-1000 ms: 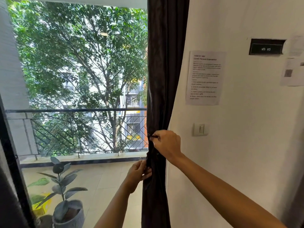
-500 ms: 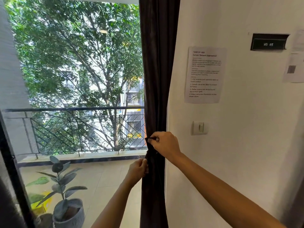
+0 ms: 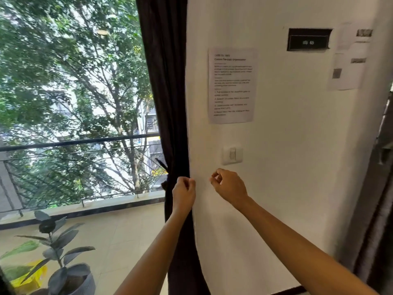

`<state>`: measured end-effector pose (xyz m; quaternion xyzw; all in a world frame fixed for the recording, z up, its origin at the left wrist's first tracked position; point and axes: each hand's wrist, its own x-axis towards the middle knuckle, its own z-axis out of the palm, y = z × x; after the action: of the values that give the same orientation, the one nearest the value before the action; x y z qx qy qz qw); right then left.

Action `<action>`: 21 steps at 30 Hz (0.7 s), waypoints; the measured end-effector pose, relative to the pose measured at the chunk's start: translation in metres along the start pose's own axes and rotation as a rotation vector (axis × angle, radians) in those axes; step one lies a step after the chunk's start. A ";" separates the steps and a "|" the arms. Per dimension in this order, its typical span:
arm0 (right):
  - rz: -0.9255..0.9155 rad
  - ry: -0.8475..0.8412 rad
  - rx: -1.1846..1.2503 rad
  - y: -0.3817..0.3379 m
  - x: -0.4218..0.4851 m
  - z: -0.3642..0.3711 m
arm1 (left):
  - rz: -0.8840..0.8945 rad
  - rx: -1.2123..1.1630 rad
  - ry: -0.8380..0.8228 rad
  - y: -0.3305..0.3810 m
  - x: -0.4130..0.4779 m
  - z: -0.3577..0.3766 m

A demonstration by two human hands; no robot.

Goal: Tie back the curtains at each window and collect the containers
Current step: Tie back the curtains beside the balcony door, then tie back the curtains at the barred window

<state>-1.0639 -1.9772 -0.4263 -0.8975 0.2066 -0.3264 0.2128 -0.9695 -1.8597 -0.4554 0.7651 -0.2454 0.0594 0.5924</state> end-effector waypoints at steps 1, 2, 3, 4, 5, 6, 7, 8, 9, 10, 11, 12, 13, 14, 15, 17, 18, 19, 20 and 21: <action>0.014 -0.002 -0.016 0.013 0.002 -0.006 | 0.002 0.001 -0.030 0.005 0.000 0.014; 0.023 0.003 -0.033 0.029 0.004 -0.015 | 0.008 -0.005 -0.058 0.011 -0.001 0.029; 0.026 0.013 -0.048 0.044 0.005 -0.023 | 0.011 -0.008 -0.085 0.018 -0.003 0.045; 0.032 0.019 -0.059 0.059 0.006 -0.031 | 0.018 -0.001 -0.111 0.024 -0.004 0.059; 0.037 0.029 -0.069 0.077 0.007 -0.042 | 0.025 0.012 -0.138 0.032 -0.006 0.078; 0.049 0.029 -0.080 0.094 0.007 -0.052 | 0.028 0.032 -0.162 0.039 -0.008 0.095; 0.061 0.031 -0.097 0.113 0.007 -0.064 | 0.030 0.034 -0.184 0.048 -0.011 0.115; 0.073 0.031 -0.115 0.131 0.007 -0.077 | 0.033 0.019 -0.200 0.056 -0.014 0.135; 0.088 0.029 -0.128 0.147 0.007 -0.087 | 0.045 -0.002 -0.213 0.063 -0.016 0.152; 0.105 0.030 -0.143 0.166 0.007 -0.103 | 0.059 -0.013 -0.231 0.073 -0.020 0.174; 0.123 0.026 -0.151 0.183 0.007 -0.116 | 0.072 -0.016 -0.247 0.081 -0.022 0.193; 0.143 0.024 -0.161 0.203 0.008 -0.132 | 0.087 -0.018 -0.271 0.092 -0.027 0.216; 0.157 0.020 -0.172 0.221 0.008 -0.147 | 0.102 -0.032 -0.291 0.102 -0.030 0.237; 0.174 0.018 -0.180 0.237 0.008 -0.159 | 0.114 -0.047 -0.312 0.110 -0.033 0.255; 0.191 0.022 -0.193 0.256 0.007 -0.174 | 0.126 -0.069 -0.332 0.121 -0.037 0.276; 0.225 0.025 -0.226 0.290 0.005 -0.201 | 0.145 -0.102 -0.368 0.140 -0.044 0.316; 0.238 0.022 -0.253 0.305 0.003 -0.214 | 0.147 -0.122 -0.386 0.149 -0.048 0.336; 0.249 0.017 -0.279 0.319 0.003 -0.225 | 0.145 -0.137 -0.406 0.157 -0.051 0.353; 0.262 0.017 -0.302 0.335 0.001 -0.239 | 0.138 -0.152 -0.431 0.166 -0.056 0.373; 0.274 0.019 -0.316 0.349 0.000 -0.251 | 0.131 -0.164 -0.452 0.175 -0.061 0.390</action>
<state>-1.3139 -2.3270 -0.4312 -0.8801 0.3774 -0.2662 0.1100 -1.1789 -2.2369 -0.4382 0.6906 -0.4248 -0.0952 0.5776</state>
